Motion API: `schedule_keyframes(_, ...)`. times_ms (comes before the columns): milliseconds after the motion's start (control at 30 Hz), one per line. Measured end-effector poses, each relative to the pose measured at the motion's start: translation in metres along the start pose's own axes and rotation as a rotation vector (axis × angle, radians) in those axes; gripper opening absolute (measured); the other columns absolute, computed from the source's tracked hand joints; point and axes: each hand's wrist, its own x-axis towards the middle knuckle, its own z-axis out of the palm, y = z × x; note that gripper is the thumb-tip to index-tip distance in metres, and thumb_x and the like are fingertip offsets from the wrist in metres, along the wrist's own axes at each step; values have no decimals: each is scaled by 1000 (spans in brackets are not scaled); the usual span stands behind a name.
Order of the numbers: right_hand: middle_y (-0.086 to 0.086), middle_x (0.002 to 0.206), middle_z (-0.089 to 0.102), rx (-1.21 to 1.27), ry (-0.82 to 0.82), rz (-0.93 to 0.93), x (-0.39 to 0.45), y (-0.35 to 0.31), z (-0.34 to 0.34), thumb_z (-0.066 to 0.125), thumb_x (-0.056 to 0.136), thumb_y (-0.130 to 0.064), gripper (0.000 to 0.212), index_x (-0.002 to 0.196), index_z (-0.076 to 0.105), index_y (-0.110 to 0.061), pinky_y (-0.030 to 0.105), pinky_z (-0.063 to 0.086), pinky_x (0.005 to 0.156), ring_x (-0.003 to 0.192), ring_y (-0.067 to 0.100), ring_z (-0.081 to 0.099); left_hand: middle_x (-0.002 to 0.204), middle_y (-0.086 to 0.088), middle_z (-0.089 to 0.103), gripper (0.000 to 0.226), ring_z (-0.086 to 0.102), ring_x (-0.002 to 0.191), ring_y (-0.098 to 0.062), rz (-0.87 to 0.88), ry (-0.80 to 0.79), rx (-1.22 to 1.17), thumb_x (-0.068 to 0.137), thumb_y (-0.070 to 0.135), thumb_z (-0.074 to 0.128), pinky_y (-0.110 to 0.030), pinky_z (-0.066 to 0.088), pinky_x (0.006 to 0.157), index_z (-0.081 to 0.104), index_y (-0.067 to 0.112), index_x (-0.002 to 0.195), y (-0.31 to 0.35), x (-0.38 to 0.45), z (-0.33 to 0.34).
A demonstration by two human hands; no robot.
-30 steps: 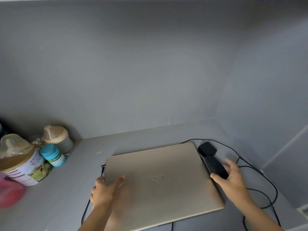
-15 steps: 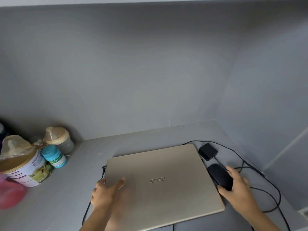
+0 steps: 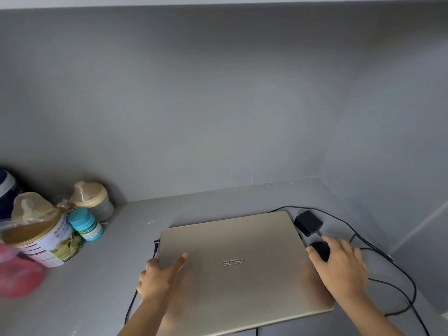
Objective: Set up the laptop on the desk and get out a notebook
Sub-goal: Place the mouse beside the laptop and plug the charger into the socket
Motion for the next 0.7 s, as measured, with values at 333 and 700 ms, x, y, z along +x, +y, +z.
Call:
schedule_keyframes(333, 6, 118, 66, 35, -171, -50, 12, -38, 13, 53, 86, -51, 54, 127, 54, -15, 41, 39, 94, 114, 31, 51, 123, -20, 50, 78, 43, 117, -41, -38, -9, 51, 70, 62, 68, -49, 42, 97, 52, 7, 123, 2, 9, 1)
schedule_keyframes(700, 17, 116, 64, -32, -289, -55, 19, -52, 8, 41, 93, -50, 55, 128, 46, -8, 41, 30, 101, 120, 35, 49, 119, -17, 55, 109, 59, 105, -38, -152, -113, 21, 27, 71, 62, -47, 50, 94, 59, 10, 116, -9, 10, -5)
